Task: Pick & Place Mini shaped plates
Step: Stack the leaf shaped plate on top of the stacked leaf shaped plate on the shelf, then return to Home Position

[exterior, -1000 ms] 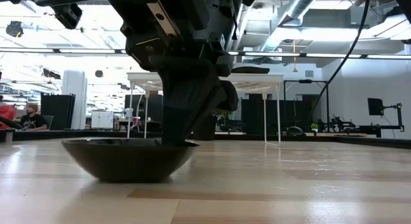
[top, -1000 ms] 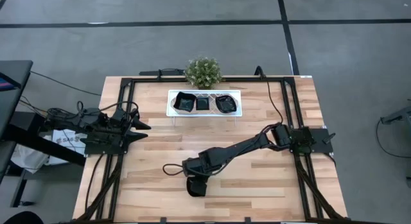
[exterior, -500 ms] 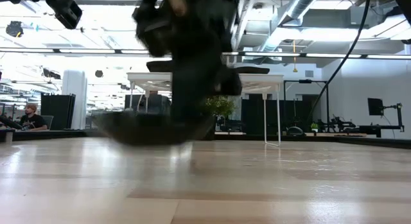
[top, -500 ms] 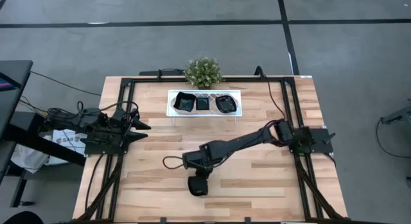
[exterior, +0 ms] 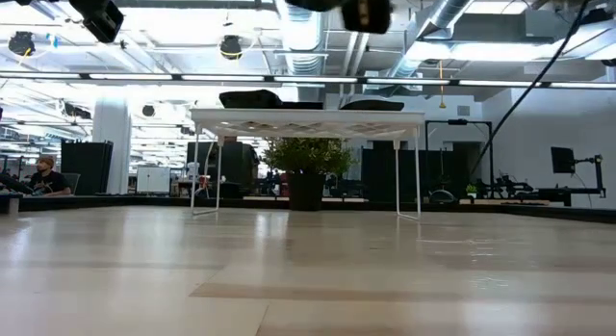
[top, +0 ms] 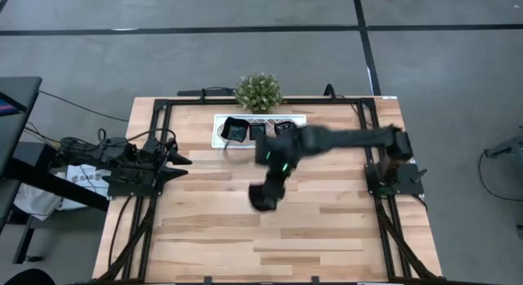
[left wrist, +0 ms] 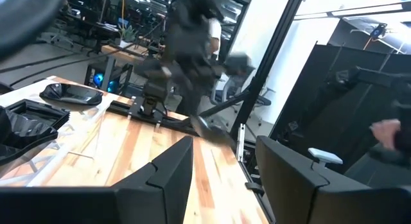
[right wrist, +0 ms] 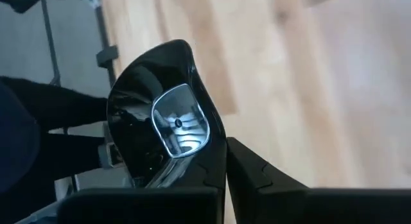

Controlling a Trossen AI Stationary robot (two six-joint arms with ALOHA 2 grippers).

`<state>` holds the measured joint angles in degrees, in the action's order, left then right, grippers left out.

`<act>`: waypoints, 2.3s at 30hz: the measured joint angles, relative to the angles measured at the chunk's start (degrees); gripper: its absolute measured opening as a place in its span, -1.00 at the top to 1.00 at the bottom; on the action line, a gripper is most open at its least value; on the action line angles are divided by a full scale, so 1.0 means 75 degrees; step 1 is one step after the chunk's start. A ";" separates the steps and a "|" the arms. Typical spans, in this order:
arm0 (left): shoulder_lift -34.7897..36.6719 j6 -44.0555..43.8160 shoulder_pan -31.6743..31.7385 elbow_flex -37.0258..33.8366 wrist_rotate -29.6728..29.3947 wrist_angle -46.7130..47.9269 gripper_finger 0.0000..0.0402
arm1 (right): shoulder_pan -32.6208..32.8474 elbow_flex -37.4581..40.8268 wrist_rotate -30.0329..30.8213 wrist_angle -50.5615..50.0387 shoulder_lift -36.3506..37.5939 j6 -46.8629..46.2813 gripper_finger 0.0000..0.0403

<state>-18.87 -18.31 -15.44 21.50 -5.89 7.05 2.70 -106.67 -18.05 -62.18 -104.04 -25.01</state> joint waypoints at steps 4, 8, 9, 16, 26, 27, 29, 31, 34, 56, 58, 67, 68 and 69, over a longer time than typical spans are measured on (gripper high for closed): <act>0.0000 0.0000 0.0000 0.0000 -0.0003 -0.0034 0.14 | -0.0979 -0.0002 0.0006 -0.0940 0.0608 0.0966 1.00; 0.0000 0.0000 0.0000 0.0000 -0.0002 -0.0075 0.14 | -0.2110 -0.0003 0.0077 -0.1598 0.0940 0.2128 1.00; 0.0000 0.0000 0.0000 0.0000 0.0000 -0.0085 0.14 | -0.2375 -0.0003 0.0034 -0.1710 0.0972 0.2439 1.00; 0.0000 0.0000 0.0000 0.0000 -0.0001 -0.0135 0.14 | -0.3857 -0.0001 0.0007 -0.2472 0.0821 0.4722 1.00; 0.0000 0.0003 0.0000 0.0000 -0.0003 -0.0228 0.14 | -0.4807 -0.0007 -0.0168 -0.2118 0.0707 0.6864 1.00; 0.0000 0.0003 0.0000 0.0000 -0.0003 -0.0247 0.14 | -0.4851 -0.0020 -0.0268 -0.2074 0.0707 0.6993 1.00; 0.0000 0.0003 0.0000 0.0000 -0.0003 -0.0266 0.14 | -0.4863 -0.0032 -0.0425 -0.1924 0.0703 0.7313 1.00; 0.0000 0.0003 0.0001 0.0000 -0.0003 -0.0289 0.14 | -0.4794 -0.0041 -0.0425 -0.1809 0.0598 0.7487 1.00; -0.0006 0.0003 0.0000 0.0003 -0.0003 -0.0331 0.14 | -0.4826 -0.0042 -0.0483 -0.1795 0.0422 0.7747 1.00; -0.0102 0.0006 0.0009 0.0003 -0.0004 -0.0598 0.14 | -0.4589 -0.0817 -0.0403 -0.2529 -0.0525 0.8617 0.95; -0.0102 0.0006 0.0006 0.0003 -0.0003 -0.0603 0.14 | -0.4549 -0.0839 -0.0386 -0.2536 -0.0521 0.8620 0.91; -0.0102 0.0006 0.0006 0.0003 -0.0003 -0.0609 0.14 | -0.4528 -0.1067 -0.0336 -0.2569 -0.0526 0.8810 0.71; -0.0102 0.0006 0.0009 0.0003 -0.0003 -0.0609 0.14 | -0.4508 -0.1146 -0.0336 -0.2556 -0.0526 0.8812 0.69; -0.0102 0.0006 0.0006 0.0003 -0.0003 -0.0609 0.14 | -0.4494 -0.1236 -0.0336 -0.2562 -0.0526 0.8812 0.67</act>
<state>-19.64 -18.26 -15.40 21.52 -5.91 2.48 -31.01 -115.94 -20.57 -81.39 -107.98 41.08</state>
